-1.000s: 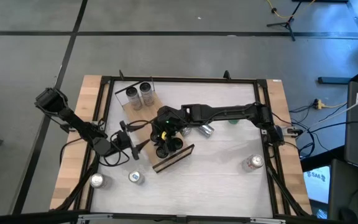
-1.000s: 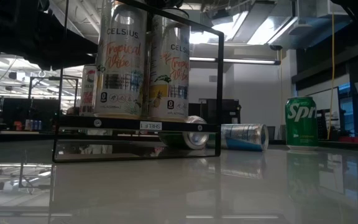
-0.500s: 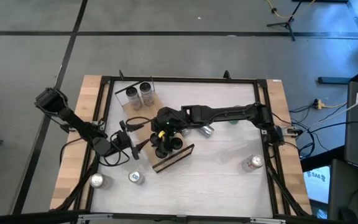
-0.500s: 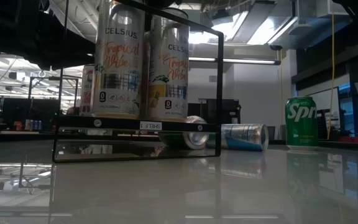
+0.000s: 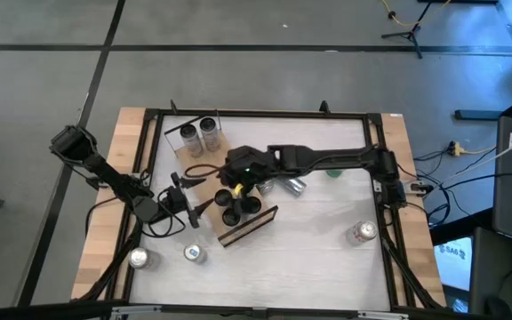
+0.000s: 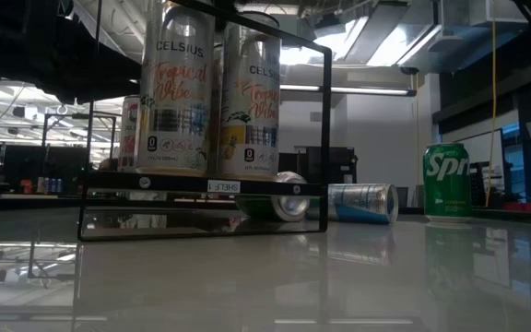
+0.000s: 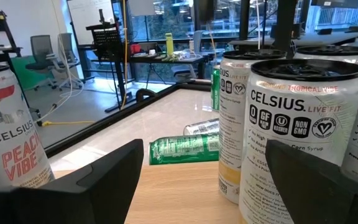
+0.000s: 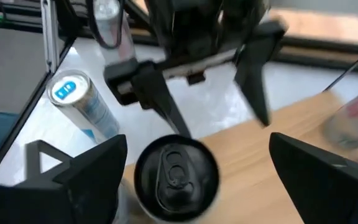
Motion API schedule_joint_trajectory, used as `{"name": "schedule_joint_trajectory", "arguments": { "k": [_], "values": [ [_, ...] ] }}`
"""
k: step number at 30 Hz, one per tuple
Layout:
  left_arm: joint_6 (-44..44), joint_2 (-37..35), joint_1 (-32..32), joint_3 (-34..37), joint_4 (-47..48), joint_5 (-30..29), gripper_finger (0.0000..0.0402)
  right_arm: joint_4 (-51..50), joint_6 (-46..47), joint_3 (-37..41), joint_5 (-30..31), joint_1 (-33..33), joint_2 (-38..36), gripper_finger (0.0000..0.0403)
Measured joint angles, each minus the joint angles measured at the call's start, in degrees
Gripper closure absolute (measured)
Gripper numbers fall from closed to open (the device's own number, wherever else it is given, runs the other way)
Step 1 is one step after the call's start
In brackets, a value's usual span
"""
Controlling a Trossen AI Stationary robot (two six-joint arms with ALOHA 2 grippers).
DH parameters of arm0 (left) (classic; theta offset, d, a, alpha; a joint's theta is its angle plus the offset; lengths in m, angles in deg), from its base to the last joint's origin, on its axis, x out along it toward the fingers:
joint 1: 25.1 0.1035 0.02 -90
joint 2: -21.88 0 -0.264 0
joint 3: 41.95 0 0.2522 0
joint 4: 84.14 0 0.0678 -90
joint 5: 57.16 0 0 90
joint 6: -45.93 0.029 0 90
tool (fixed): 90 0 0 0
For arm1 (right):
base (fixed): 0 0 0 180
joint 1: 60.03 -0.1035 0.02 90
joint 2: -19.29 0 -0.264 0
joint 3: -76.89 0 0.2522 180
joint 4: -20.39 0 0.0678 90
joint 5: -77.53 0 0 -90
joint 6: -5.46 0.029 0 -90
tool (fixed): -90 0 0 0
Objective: Place canned beverage on shelf
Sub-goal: Put the white blue soda can on the shelf
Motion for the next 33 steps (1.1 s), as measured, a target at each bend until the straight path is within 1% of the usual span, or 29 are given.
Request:
{"name": "schedule_joint_trajectory", "arguments": {
  "k": [3, 6, 9, 12, 17, 22, 25, 27, 29, 33],
  "values": [
    [0.0, 0.0, 0.0, 0.0, -0.1, -0.1, 0.007, -1.3, -0.9, 0.0, 1.8, 0.0, -2.6, 0.0015],
    [0.0, -0.2, 0.0, 0.0, -0.2, -0.1, 0.007, -4.6, -1.0, 0.0, 5.5, 0.0, -5.6, 0.0015],
    [0.0, -1.1, 0.0, 0.0, -0.2, -0.2, 0.007, -9.7, -0.9, 0.0, 9.5, 0.0, -9.1, 0.0015],
    [0.0, -2.6, 0.0, 0.0, -0.2, -0.2, 0.007, -15.9, -0.2, 0.0, 12.2, 0.0, -12.4, 0.0015],
    [3.1, -6.4, 0.0, 0.0, -0.3, -0.4, 0.007, -26.2, 4.7, 0.0, 13.2, 0.0, -17.4, 0.0015],
    [5.7, -12.5, 0.0, 0.0, -0.2, -0.5, 0.007, -34.6, 6.5, 0.6, 13.3, -0.1, -21.7, 0.0015],
    [6.6, -16.3, 0.0, 0.0, -0.3, -0.5, 0.007, -35.5, 6.6, 5.3, 13.8, 0.0, -25.6, 0.0015],
    [6.6, -18.6, 0.0, 0.0, -0.3, -0.5, 0.007, -33.0, 6.7, 10.9, 14.3, 0.4, -28.8, 0.0015],
    [6.6, -20.7, 0.0, 0.0, -0.3, -0.1, 0.007, -28.0, 7.8, 18.1, 14.4, 0.4, -32.5, 0.0015],
    [6.8, -23.8, 0.1, 0.0, -0.3, -0.1, 0.007, -14.5, 9.0, 33.4, 15.0, 1.2, -40.0, 0.0015]
  ]
}}
